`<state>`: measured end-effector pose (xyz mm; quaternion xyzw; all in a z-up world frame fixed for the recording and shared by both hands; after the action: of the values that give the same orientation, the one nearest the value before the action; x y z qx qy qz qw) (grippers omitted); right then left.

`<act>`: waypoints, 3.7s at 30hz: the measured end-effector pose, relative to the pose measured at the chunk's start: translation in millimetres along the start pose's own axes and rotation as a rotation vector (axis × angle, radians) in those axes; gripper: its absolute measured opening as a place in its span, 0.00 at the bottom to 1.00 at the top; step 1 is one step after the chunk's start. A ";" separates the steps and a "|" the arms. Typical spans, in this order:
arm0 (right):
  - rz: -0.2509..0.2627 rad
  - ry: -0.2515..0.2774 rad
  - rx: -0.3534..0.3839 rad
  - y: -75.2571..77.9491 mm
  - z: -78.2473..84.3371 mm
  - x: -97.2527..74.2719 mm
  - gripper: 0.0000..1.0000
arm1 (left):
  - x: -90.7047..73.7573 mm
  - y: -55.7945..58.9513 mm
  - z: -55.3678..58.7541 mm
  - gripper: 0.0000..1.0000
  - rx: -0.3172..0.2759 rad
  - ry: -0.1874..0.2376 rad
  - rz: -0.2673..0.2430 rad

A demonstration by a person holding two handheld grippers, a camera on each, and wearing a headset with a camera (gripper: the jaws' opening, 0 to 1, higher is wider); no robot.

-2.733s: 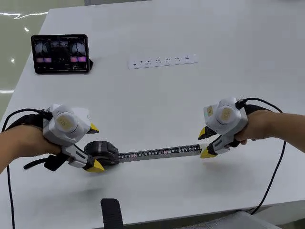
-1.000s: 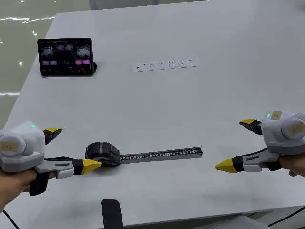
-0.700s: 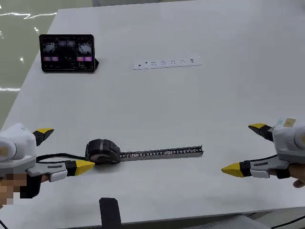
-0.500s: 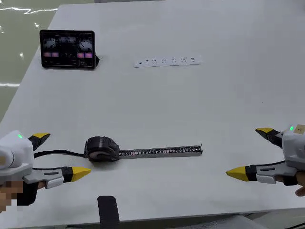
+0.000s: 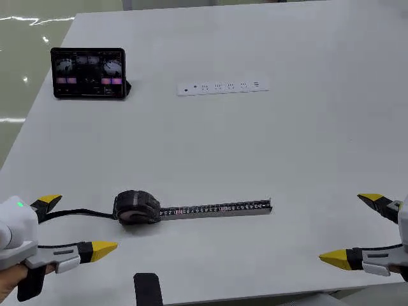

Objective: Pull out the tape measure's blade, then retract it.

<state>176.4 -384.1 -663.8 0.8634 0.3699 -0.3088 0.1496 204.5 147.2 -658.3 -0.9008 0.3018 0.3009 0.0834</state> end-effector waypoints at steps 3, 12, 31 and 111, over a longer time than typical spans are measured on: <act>0.004 -0.007 0.010 -0.5 1.6 -1.1 0.99 | -2.6 2.1 2.8 0.99 -0.012 0.001 0.000; 0.007 -0.018 0.018 1.3 5.0 -4.6 0.99 | -10.0 4.2 5.6 0.99 -0.034 0.004 -0.012; -0.027 -0.064 -0.028 3.6 -2.0 -7.9 0.99 | 2.7 12.6 -12.6 0.99 -0.081 0.016 -0.022; -0.405 -0.301 -0.527 15.7 -99.5 126.9 0.99 | 68.0 57.2 -43.1 0.99 -0.169 0.135 -0.312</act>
<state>297.9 -277.0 -669.0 0.6493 0.5742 -0.3496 0.3555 235.0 53.4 -662.1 -0.9587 0.1368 0.2474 0.0326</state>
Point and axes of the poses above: the centre of the closed fingertips' face, and the gripper's own axes: x roughly forward along the fingers, y roughly to its right, z roughly out of its underside, the point moved 8 cm from there along -x, roughly backward along the fingers, and after that the axes turned 3 degrees about -x, right-handed, at the moved point
